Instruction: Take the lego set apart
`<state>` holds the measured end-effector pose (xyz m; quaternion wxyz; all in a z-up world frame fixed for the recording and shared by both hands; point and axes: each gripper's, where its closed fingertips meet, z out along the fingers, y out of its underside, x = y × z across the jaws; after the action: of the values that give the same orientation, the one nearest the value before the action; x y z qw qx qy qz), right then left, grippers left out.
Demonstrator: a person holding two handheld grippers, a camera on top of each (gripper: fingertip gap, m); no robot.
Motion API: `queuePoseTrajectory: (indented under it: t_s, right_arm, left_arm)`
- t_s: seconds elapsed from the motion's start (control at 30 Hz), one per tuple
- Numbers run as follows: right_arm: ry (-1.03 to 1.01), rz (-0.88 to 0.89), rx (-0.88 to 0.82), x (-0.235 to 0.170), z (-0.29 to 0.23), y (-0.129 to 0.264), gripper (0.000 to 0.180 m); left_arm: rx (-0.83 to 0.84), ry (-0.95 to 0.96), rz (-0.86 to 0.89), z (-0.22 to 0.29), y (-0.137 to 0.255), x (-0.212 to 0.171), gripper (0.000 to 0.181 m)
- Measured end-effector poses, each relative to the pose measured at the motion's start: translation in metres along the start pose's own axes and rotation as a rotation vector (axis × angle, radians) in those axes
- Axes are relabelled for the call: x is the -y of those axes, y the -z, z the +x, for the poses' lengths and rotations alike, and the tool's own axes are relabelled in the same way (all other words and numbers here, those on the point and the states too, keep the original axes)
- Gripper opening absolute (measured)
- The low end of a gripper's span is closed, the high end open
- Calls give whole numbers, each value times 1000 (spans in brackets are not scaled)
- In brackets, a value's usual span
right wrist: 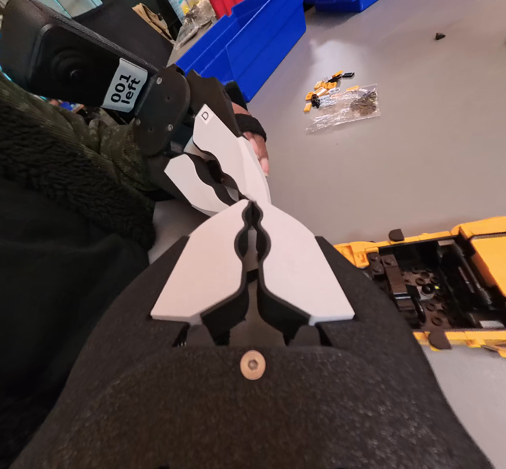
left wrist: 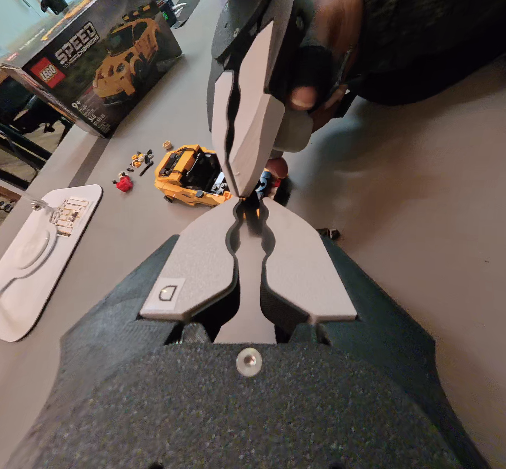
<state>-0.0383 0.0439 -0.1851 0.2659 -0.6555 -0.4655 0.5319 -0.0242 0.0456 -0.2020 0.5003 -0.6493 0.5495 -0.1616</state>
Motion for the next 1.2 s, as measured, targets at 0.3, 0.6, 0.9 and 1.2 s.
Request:
queuePoseTrajectory:
  t_s: [0.3, 0.6, 0.9, 1.2]
  right_arm:
    - [32, 33, -28, 4, 3, 3, 0]
    - [-11, 55, 3, 7, -1, 3, 18]
    - [-34, 51, 2, 5, 0, 2, 0]
    - [-6, 61, -15, 7, 0, 3, 0]
  left_arm:
    - [-1, 14, 19, -1, 1, 1, 10]
    - [25, -10, 26, -4, 1, 3, 10]
    - [29, -68, 11, 1, -3, 2, 10]
    - [22, -37, 30, 0, -2, 3, 10]
